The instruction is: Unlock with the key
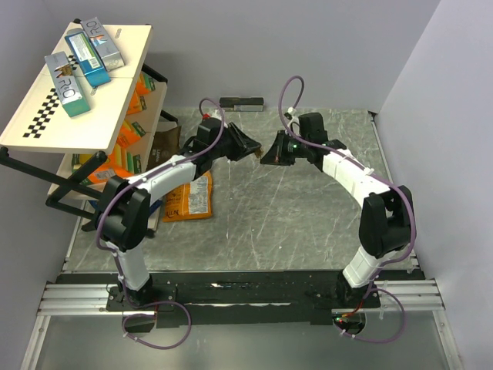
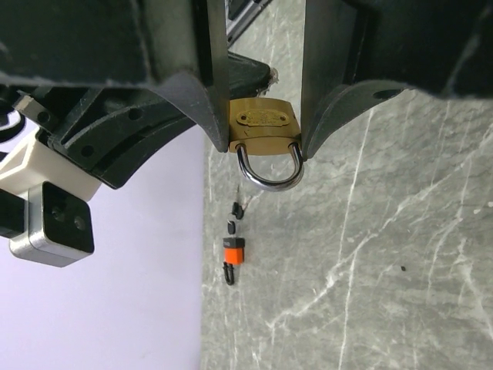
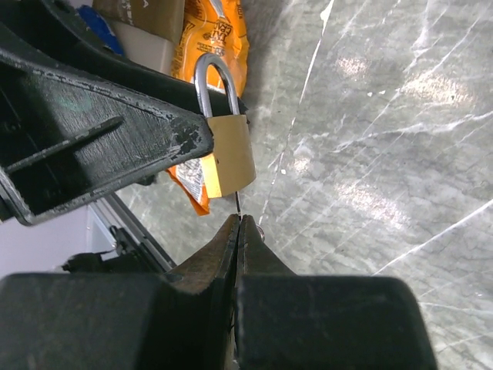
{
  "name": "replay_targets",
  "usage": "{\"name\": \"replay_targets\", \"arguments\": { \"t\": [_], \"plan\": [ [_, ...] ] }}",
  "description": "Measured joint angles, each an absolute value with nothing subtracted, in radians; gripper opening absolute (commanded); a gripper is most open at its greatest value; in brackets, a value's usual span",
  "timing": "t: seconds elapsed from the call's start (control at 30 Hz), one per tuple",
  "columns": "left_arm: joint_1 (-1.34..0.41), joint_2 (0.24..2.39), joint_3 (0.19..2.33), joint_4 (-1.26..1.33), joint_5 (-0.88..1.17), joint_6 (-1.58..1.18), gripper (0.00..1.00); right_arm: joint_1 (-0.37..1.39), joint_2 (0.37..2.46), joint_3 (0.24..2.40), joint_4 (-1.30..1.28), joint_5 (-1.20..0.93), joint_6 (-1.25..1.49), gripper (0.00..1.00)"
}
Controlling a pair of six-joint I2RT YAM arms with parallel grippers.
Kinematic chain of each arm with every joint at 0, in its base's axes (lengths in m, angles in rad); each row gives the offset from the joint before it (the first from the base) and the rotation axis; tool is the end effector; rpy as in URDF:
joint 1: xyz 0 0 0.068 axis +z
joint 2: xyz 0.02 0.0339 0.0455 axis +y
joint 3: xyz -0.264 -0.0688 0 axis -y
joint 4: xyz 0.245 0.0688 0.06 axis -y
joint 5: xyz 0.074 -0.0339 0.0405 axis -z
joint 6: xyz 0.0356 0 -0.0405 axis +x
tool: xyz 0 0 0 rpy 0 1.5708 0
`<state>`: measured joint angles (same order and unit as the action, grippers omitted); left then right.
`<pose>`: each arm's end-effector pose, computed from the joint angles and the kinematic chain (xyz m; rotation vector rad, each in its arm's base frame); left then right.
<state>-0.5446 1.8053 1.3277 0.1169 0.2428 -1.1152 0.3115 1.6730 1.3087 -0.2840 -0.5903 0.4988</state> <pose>0.3617 -0.2291 0.2726 -0.4328 2.1230 -1.2795 0.3554 0.1353 0.2824 -0.1302 2.3095 1.0871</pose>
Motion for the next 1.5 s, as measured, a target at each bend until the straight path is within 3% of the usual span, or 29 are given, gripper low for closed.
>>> {"name": "replay_targets", "arguments": {
  "t": [1.0, 1.5],
  "plan": [
    [-0.510, 1.887, 1.363, 0.151, 0.527, -1.163, 0.01, 0.291, 1.588, 1.267, -0.378, -0.557, 0.151, 0.00],
    [-0.510, 1.893, 1.388, 0.131, 0.553, -1.137, 0.01, 0.295, 1.563, 1.270, -0.387, -0.464, 0.136, 0.00]
  ]
}}
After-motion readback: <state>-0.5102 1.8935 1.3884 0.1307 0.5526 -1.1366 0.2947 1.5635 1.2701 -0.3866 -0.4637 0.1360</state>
